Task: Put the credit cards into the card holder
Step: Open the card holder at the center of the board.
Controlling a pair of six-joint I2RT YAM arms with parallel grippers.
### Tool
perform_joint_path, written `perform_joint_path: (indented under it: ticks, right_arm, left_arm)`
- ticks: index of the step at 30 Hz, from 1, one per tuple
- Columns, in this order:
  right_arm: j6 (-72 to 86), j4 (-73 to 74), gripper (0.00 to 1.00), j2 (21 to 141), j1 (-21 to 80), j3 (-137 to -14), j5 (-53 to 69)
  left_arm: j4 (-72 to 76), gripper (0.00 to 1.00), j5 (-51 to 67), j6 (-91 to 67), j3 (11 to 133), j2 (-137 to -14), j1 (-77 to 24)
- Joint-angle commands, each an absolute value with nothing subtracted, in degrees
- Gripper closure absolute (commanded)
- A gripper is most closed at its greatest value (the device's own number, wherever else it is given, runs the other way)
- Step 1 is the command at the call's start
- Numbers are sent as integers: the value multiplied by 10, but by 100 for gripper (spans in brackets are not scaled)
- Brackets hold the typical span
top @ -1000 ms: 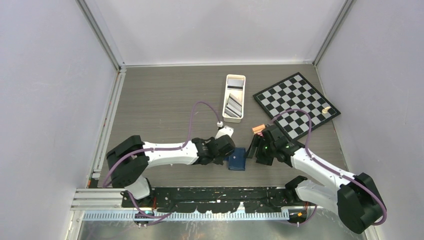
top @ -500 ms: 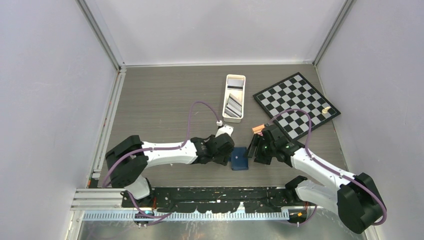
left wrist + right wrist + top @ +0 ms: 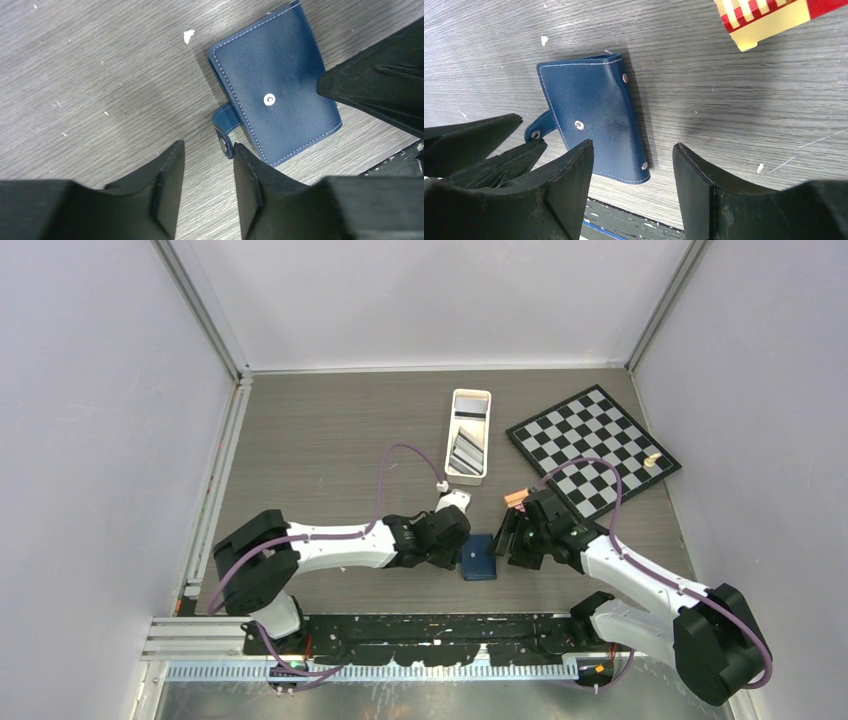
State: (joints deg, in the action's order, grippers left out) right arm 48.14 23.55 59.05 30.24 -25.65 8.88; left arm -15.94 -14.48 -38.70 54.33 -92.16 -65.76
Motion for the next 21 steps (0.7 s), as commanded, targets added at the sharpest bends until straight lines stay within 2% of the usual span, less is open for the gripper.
perform_joint_path:
  ticks: [1, 11, 16, 21]
  right_arm:
    - [475, 219, 36, 587, 302, -258, 92]
    - [465, 237, 31, 583, 302, -264, 84]
    - [457, 261, 31, 569, 302, -277, 75]
    - [447, 300, 31, 544, 302, -301, 62]
  left_arm:
    - [-141, 65, -141, -386, 564, -935, -656]
    - [-129, 99, -125, -387, 559, -929, -657]
    - [-121, 100, -109, -366, 551, -889, -654]
    - [-111, 100, -28, -342, 549, -840, -631]
